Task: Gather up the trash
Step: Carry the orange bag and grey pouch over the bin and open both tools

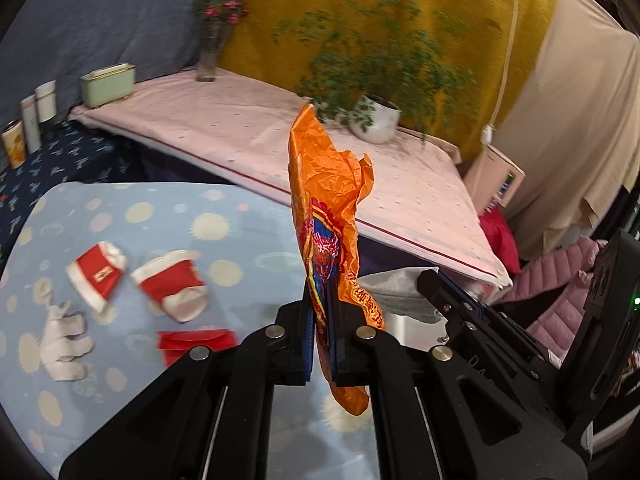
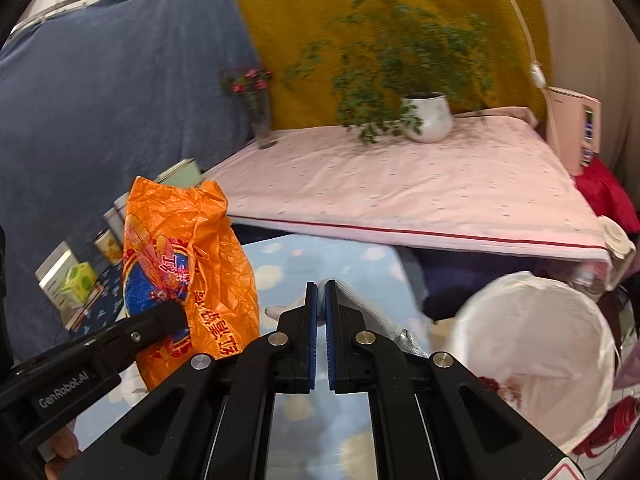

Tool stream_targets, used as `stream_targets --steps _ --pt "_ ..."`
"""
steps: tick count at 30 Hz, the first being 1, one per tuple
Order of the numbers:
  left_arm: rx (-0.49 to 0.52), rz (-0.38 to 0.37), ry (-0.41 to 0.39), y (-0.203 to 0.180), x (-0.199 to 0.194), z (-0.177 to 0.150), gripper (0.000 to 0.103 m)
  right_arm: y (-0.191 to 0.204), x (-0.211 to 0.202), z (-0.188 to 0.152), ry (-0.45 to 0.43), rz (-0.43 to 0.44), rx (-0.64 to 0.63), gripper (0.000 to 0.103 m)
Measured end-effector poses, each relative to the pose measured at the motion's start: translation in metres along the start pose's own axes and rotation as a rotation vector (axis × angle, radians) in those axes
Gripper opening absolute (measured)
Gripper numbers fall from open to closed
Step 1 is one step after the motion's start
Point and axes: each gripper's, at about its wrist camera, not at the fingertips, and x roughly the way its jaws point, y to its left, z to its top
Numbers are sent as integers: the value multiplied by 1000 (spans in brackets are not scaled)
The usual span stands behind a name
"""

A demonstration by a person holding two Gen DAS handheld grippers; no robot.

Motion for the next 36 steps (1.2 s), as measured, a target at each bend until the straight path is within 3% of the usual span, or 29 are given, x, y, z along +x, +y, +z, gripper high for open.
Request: stream_targets --steps 12,23,24,26,28,34,36 --pt "105 -93 113 -90 53 -23 5 -115 -33 -16 -21 -144 148 4" --pt "152 -127 174 -135 89 -40 7 -168 -38 -33 0 -199 210 4" --pt "150 -125 176 -137 92 -41 8 -170 -38 -33 1 -201 211 4" --pt "141 -119 175 -139 95 -43 33 -174 -38 -35 3 -206 215 6" --pt "138 -104 162 -140 95 -44 45 -176 -40 -36 -4 -214 221 10" --pt "140 -77 154 -137 94 -43 47 -175 -41 -36 -7 -216 218 12" --pt "139 -62 151 -133 93 -43 50 -171 -41 -34 -10 -219 208 20"
